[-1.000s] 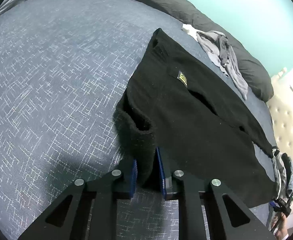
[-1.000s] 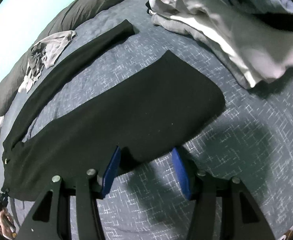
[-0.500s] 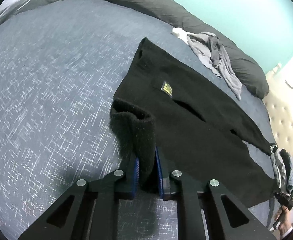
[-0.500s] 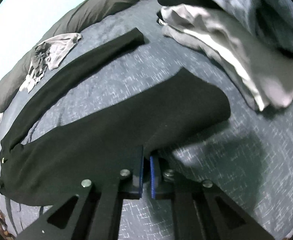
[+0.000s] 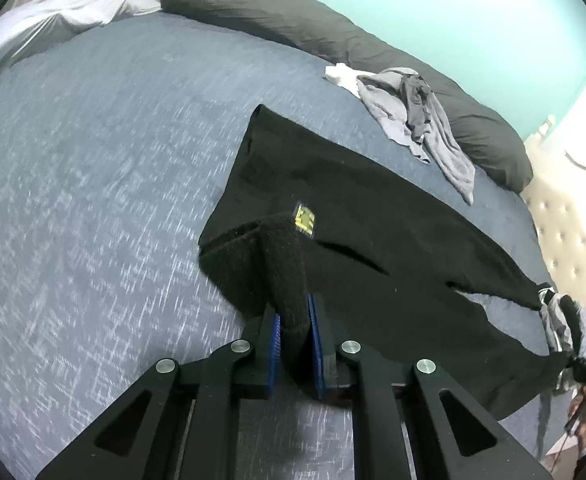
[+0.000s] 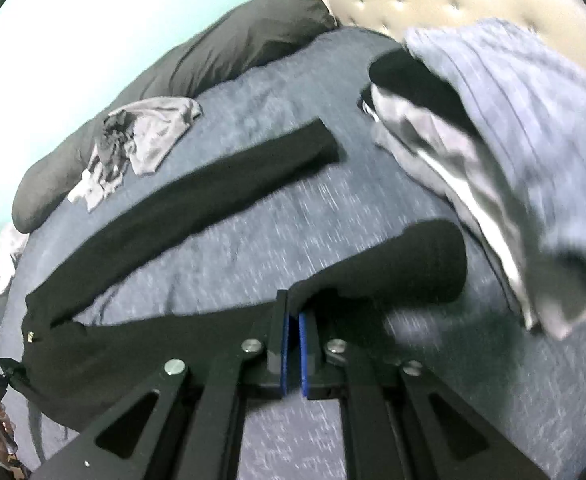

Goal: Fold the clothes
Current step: 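Lift and fold the body edge with the left gripper while the right gripper grasps the sweatshirt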

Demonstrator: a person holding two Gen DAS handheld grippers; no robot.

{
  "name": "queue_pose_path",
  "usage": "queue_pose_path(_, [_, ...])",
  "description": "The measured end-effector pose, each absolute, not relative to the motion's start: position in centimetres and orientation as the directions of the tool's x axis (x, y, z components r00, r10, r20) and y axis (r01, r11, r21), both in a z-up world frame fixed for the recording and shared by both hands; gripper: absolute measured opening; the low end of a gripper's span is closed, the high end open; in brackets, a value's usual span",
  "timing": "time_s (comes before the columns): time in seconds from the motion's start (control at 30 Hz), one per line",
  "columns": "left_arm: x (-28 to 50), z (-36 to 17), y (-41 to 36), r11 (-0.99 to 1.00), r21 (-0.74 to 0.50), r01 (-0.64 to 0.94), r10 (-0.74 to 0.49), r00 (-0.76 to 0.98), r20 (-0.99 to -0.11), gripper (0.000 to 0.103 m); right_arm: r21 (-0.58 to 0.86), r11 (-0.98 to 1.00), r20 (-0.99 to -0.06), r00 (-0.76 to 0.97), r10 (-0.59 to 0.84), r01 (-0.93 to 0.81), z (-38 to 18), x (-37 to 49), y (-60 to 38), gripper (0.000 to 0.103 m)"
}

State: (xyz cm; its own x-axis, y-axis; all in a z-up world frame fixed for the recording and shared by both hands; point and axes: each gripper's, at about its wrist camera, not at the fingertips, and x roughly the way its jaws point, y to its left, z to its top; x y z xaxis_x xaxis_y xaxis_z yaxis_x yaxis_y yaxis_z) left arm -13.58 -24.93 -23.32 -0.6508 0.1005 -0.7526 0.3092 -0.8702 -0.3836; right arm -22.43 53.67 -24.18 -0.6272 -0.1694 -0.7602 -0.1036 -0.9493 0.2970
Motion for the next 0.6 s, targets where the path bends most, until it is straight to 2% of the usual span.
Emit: queue_pose_path(0.6, [-25.0, -20.2, -28.1, -0.850, -0.424, 0.312, 0.127, -0.660, -0.740, 0.013, 0.264, -0.963, -0.691, -0.708, -0.146, -0.060, -17.5, -35.6, 51.0, 0.003])
